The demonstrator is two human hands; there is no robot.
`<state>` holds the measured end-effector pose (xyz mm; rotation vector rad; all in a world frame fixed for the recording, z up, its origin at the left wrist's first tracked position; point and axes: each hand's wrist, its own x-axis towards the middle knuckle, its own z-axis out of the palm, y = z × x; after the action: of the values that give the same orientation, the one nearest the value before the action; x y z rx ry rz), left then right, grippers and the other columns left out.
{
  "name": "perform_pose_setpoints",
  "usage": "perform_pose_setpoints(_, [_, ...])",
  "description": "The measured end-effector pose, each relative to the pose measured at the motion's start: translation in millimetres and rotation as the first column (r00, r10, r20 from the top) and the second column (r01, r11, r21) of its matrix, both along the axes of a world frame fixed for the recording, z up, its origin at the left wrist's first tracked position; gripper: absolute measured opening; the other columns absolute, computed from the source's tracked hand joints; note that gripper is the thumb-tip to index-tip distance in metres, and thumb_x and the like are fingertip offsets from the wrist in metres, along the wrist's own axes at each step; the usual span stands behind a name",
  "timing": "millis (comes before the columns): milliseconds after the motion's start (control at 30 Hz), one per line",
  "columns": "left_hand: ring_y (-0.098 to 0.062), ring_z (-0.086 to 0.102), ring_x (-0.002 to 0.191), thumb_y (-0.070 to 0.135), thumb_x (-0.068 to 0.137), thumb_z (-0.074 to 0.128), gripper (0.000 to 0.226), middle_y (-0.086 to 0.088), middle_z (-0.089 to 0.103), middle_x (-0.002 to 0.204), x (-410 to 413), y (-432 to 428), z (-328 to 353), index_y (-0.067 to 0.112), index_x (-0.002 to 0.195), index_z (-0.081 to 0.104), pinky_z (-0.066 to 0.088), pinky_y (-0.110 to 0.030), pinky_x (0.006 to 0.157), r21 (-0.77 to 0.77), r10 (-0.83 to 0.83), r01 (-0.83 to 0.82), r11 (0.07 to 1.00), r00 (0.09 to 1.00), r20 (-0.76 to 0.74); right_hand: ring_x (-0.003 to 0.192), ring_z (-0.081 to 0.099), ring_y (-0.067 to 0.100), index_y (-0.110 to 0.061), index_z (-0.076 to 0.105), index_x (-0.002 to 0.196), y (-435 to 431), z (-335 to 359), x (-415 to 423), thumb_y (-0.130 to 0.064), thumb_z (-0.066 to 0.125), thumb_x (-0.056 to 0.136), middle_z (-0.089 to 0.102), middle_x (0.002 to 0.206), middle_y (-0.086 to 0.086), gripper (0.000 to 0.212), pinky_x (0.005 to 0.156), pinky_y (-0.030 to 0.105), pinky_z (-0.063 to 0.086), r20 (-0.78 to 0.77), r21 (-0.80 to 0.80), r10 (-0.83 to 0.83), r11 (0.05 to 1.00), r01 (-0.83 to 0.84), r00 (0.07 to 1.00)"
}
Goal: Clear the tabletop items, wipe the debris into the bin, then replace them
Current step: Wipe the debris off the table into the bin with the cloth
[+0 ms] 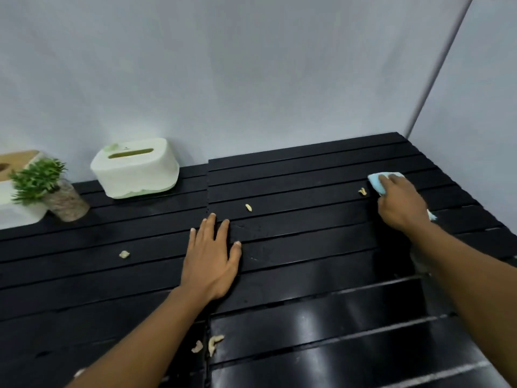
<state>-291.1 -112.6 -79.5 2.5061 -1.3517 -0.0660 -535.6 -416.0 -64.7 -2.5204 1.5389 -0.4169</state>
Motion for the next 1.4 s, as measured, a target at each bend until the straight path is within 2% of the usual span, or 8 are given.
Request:
perform_pose_setpoints(233, [-0.025,0.006,0.148,0.045,0.096,0.026,0.061,-0.011,0.010,0.160,-2.2,1.1,0.1,0.018,0.150,0.022,0.001,-0.042,0.120,-0.006,-0.002,0.002,1.000,1.000,0.009,0.140,0.027,0.032,-0.008,0.038,0.143,84.3,1.2,96.4,-0.006,0.047,0.086,0.032,0.152,0.014,0.058,0.113,0.034,0.022,0.045,0.020,0.328,0.944,-0.329,0.944])
perform_pose_setpoints(400, [-0.024,0.005,0.148,0.055,0.078,0.001,0.083,-0.009,0.007,0.161,-4.0,6.9,3.9,0.018,0.151,0.019,0.000,-0.040,0.120,0.030,-0.021,0.022,0.999,1.000,-0.012,0.146,0.012,0.021,-0.016,0.027,0.149,177.8,7.4,145.4,-0.006,0.044,0.090,0.019,0.159,0.003,0.062,0.112,0.035,0.025,0.060,0.111,0.579,0.805,-0.582,0.813])
perform_pose_setpoints(600, [-0.017,0.000,0.148,0.061,0.080,-0.005,0.083,-0.001,0.004,0.162,39.0,36.3,5.1,0.022,0.153,0.010,-0.003,-0.041,0.120,0.113,-0.101,0.097,0.989,0.994,0.029,0.146,0.018,0.020,-0.013,0.032,0.147,156.6,20.5,127.2,-0.003,0.042,0.090,0.027,0.157,0.005,0.058,0.116,0.035,0.023,0.284,-0.003,0.370,0.923,-0.385,0.884])
perform_pose_setpoints(767, [-0.012,-0.004,0.148,0.061,0.083,-0.002,0.079,0.006,-0.001,0.162,68.4,66.3,2.1,0.025,0.153,0.008,-0.007,-0.035,0.119,0.137,-0.159,0.152,0.979,0.986,0.044,0.135,0.033,0.033,-0.004,0.041,0.139,93.0,14.1,111.3,-0.003,0.046,0.088,0.040,0.145,0.014,0.052,0.105,0.042,0.035,0.189,-0.008,0.131,0.991,-0.132,0.973])
perform_pose_setpoints(900, [-0.014,-0.002,0.148,0.057,0.084,0.001,0.077,0.004,0.003,0.162,67.6,68.1,0.6,0.025,0.153,0.012,-0.007,-0.034,0.119,0.094,-0.153,0.150,0.984,0.988,0.030,0.138,0.029,0.030,-0.007,0.037,0.142,109.5,2.8,133.2,-0.002,0.045,0.086,0.036,0.151,0.009,0.057,0.105,0.040,0.034,0.005,0.015,0.328,0.944,-0.328,0.945])
perform_pose_setpoints(1133, [-0.020,0.008,0.148,0.050,0.084,0.002,0.077,-0.004,0.012,0.161,60.8,70.5,-1.8,0.018,0.151,0.020,0.000,-0.036,0.119,0.080,-0.095,0.090,0.993,0.994,0.051,0.145,0.021,0.022,-0.014,0.031,0.148,210.9,1.1,162.6,-0.004,0.046,0.086,0.029,0.156,0.002,0.064,0.119,0.033,0.018,0.055,0.076,0.684,0.724,-0.686,0.728])
perform_pose_setpoints(1300, [-0.020,0.004,0.148,0.049,0.074,-0.006,0.088,-0.006,0.008,0.161,40.6,87.4,1.1,0.013,0.152,0.015,-0.002,-0.035,0.119,0.087,-0.066,0.065,0.994,0.998,0.002,0.145,0.023,0.016,-0.013,0.035,0.146,266.3,5.7,155.5,0.000,0.044,0.086,0.033,0.154,0.001,0.063,0.117,0.021,0.015,0.209,0.119,0.718,0.655,-0.746,0.664])
perform_pose_setpoints(1400, [-0.017,0.000,0.148,0.048,0.071,-0.004,0.091,-0.004,0.003,0.162,29.2,103.8,5.4,0.010,0.152,0.012,-0.007,-0.031,0.118,0.089,-0.088,0.091,0.992,0.996,-0.032,0.144,0.025,0.014,-0.014,0.036,0.146,264.9,18.8,138.9,0.004,0.042,0.085,0.035,0.153,0.000,0.064,0.112,0.012,0.011,0.353,0.122,0.593,0.737,-0.664,0.723])
